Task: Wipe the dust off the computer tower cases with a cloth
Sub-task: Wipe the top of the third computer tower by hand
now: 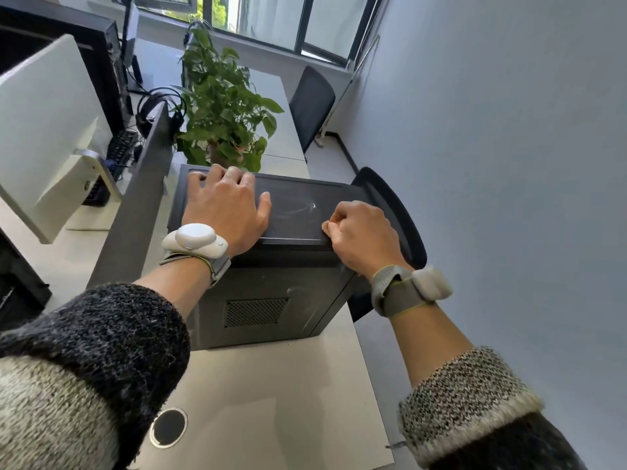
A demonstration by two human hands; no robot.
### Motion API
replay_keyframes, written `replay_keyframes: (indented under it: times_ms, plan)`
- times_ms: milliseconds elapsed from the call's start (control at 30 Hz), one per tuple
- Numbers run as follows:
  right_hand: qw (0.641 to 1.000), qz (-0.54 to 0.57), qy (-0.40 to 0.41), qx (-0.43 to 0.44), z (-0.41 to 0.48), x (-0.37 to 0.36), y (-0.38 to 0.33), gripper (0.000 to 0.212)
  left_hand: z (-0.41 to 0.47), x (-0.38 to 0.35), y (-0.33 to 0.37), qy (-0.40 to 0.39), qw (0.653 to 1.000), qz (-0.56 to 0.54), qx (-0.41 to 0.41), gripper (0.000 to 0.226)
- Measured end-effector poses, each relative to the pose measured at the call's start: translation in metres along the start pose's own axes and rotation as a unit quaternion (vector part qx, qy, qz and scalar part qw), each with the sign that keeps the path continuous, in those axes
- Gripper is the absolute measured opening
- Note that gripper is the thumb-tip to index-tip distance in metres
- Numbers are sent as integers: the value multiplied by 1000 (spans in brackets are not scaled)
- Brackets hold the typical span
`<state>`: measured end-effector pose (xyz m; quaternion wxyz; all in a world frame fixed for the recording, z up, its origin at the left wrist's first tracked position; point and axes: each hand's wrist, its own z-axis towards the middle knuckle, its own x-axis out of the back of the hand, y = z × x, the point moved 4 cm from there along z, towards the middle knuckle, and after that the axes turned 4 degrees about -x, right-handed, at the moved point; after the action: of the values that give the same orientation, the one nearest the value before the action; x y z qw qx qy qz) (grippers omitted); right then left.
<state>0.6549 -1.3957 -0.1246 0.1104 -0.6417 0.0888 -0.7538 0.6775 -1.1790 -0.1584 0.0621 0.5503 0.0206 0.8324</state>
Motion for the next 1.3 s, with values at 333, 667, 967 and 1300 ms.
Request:
replay_keyframes:
  times_ms: [333,667,967,1300]
  plan:
    - [999,-35,-8,-20,23,-3,-26,14,-2,4,-2,-12,1000,-8,6,53]
    - [998,-68,4,14,18,-7,-23,18,-3,4,-2,-8,1000,-8,9,51]
    - [995,-99,-6,33,35,-14,-30,18,-2,-1,-5,-4,1000,-14,26,55]
    - [998,-54,-29,-9,97,-16,-35,21,0,3,-4,-3,999,-7,32,53]
